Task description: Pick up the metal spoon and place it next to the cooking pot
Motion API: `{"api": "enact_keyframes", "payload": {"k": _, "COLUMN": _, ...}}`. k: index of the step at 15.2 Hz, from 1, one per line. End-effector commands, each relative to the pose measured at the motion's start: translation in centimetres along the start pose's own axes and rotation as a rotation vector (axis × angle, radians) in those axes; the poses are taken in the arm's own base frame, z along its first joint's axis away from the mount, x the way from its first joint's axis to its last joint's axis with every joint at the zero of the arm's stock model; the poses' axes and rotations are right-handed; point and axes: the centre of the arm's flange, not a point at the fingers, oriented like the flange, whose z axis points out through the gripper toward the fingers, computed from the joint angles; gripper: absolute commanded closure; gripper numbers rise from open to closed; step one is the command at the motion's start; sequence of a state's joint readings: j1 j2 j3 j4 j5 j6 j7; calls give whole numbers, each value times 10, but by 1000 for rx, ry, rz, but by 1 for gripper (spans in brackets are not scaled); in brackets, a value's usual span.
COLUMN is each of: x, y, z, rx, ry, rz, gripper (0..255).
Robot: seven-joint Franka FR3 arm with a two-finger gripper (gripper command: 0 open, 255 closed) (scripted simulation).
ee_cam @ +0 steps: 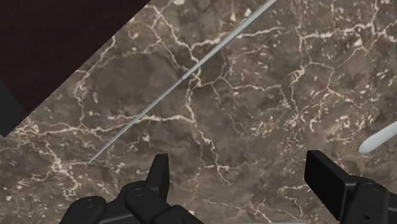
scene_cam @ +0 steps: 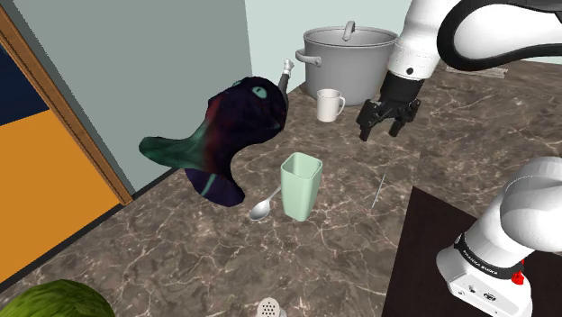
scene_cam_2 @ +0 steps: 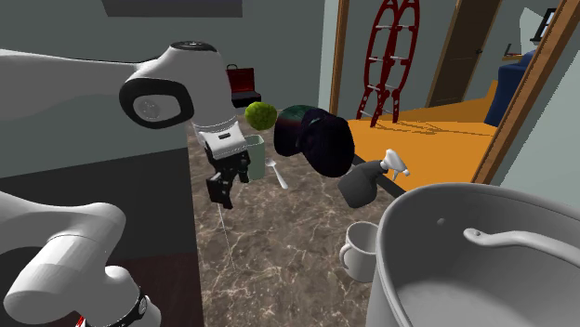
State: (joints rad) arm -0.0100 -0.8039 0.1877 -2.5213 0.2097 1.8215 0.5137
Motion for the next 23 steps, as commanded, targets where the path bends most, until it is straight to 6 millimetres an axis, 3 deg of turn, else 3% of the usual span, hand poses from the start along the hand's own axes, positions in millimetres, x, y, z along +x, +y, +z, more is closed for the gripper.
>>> {"api": "enact_keyframes", "payload": {"k": 1, "x": -8, "y": -19, "z": 13, "rx": 19, "ry": -3, "rz": 74, "gripper": 0}}
{"api": "enact_keyframes", "payload": {"k": 10, "x": -16, "y": -117, "z": 56, "rx": 99, "ry": -15, "rz": 370, "gripper": 0}}
{"api": "enact_keyframes", "payload": {"k": 18, "x": 2, "y": -205, "z": 87, "rx": 170, "ry": -25, "rz": 634, "gripper": 0}}
{"api": "enact_keyframes", "payload": {"k": 23, "x": 5, "y": -215, "z": 110, "rx": 176, "ry": -26, "rz": 654, "gripper": 0}}
